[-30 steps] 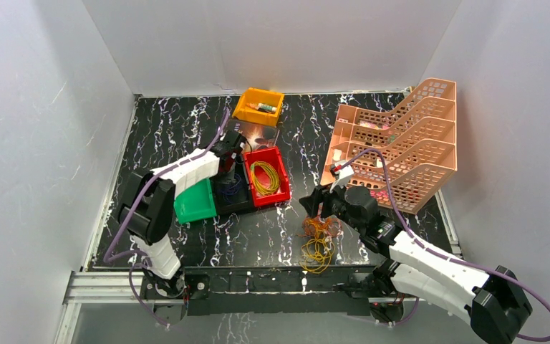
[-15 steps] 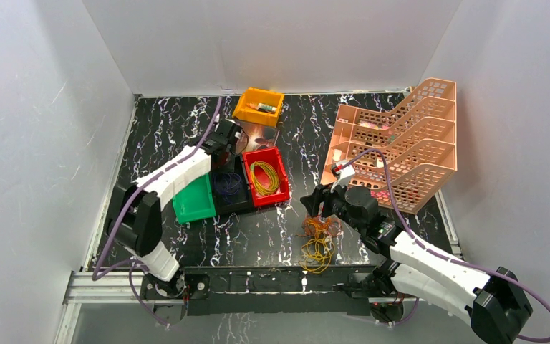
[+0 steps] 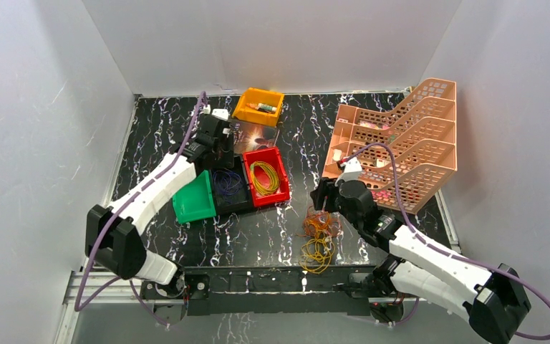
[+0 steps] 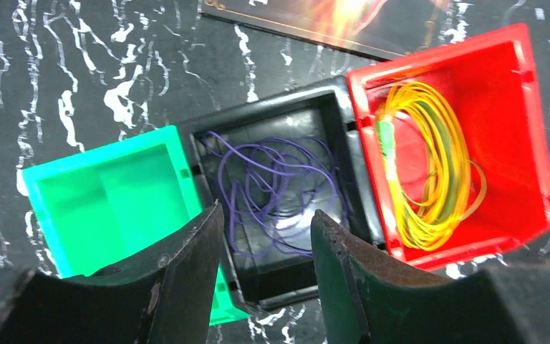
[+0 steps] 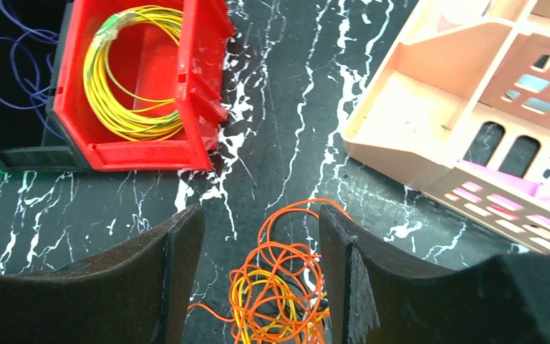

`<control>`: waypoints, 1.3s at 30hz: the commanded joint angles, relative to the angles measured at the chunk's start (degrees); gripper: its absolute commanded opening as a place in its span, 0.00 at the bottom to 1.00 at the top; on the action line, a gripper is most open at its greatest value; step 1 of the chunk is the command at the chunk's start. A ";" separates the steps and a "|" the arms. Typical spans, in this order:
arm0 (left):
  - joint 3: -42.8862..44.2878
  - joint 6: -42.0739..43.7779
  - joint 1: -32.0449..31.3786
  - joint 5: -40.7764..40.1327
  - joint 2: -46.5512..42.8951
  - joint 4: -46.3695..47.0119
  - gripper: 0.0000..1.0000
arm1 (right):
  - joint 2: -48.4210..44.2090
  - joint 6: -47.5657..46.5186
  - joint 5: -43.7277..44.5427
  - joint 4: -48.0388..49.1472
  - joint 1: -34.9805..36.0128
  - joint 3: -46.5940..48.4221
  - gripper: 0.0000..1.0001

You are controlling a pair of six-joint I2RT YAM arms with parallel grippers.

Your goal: Untangle the cables

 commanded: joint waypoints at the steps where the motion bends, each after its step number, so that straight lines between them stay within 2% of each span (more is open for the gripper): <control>1: -2.85 -4.50 -2.89 5.08 -6.52 3.09 0.47 | 0.19 4.46 5.32 -6.78 -0.11 4.51 0.68; 4: -3.82 -7.09 -8.73 2.42 -7.77 4.83 0.46 | 0.63 6.95 6.34 -10.80 -0.12 5.91 0.68; 7: -4.58 -8.46 -13.97 3.06 -7.36 7.05 0.47 | 0.50 9.49 6.00 -14.05 -0.10 6.74 0.68; 15: -10.05 -10.01 -18.25 10.17 -7.45 16.81 0.48 | -3.45 17.02 0.07 -18.67 -0.15 5.10 0.68; 22: -10.86 -12.48 -24.05 10.38 -2.76 20.32 0.48 | -7.67 24.63 -0.60 -25.60 -0.11 4.07 0.67; 28: -14.89 -13.67 -27.95 13.11 -2.34 24.52 0.47 | -9.36 20.28 -4.86 -29.97 -0.13 5.68 0.66; 33: -19.61 -14.45 -30.69 13.66 -3.35 27.79 0.47 | -8.69 12.38 -10.97 -24.66 -0.16 5.92 0.66; 36: -21.23 -14.95 -31.67 12.87 -4.13 30.08 0.47 | -6.59 11.15 -9.11 -21.82 -0.10 7.20 0.66; 39: -21.41 -14.93 -31.75 11.55 -4.51 31.46 0.47 | -3.72 14.01 -5.70 -20.08 -0.10 8.13 0.63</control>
